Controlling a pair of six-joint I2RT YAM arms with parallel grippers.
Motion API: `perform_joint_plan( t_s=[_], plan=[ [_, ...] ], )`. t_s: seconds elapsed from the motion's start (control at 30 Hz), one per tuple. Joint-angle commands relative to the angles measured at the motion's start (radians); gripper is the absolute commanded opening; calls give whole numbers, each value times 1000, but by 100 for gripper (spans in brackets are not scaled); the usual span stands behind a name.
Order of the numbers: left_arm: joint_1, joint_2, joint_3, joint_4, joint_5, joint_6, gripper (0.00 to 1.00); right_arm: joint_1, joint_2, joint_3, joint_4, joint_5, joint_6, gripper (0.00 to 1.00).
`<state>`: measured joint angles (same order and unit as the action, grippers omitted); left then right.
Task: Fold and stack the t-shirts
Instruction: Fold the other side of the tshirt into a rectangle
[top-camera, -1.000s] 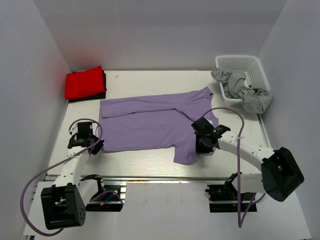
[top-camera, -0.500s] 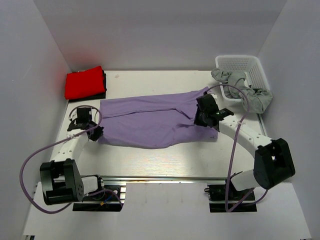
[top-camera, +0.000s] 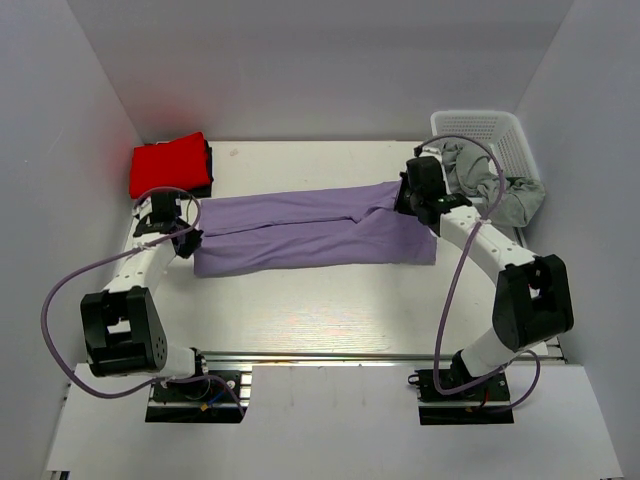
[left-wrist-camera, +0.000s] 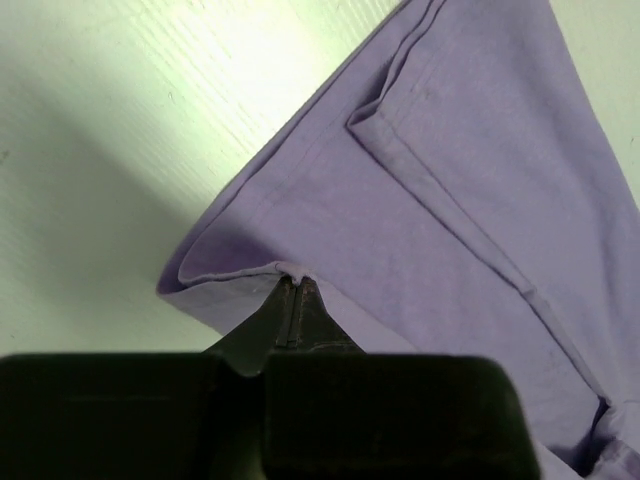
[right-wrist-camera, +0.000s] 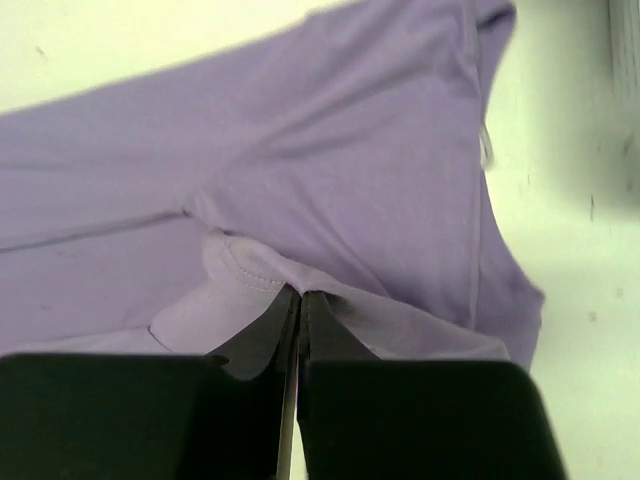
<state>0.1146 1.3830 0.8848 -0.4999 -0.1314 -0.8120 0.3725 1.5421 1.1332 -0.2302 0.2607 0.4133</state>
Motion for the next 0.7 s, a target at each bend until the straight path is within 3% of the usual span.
perform_joint_plan(
  t_s=[0.0, 0.37, 0.67],
  plan=[
    [8, 23, 60, 14, -39, 0, 0, -30, 36, 76, 111, -63, -82, 0],
    [8, 44, 91, 35, -80, 0, 0, -89, 78, 115, 152, -129, -110, 0],
    [8, 189, 169, 46, -91, 11, 0, -127, 213, 229, 143, -189, -126, 0]
  ],
)
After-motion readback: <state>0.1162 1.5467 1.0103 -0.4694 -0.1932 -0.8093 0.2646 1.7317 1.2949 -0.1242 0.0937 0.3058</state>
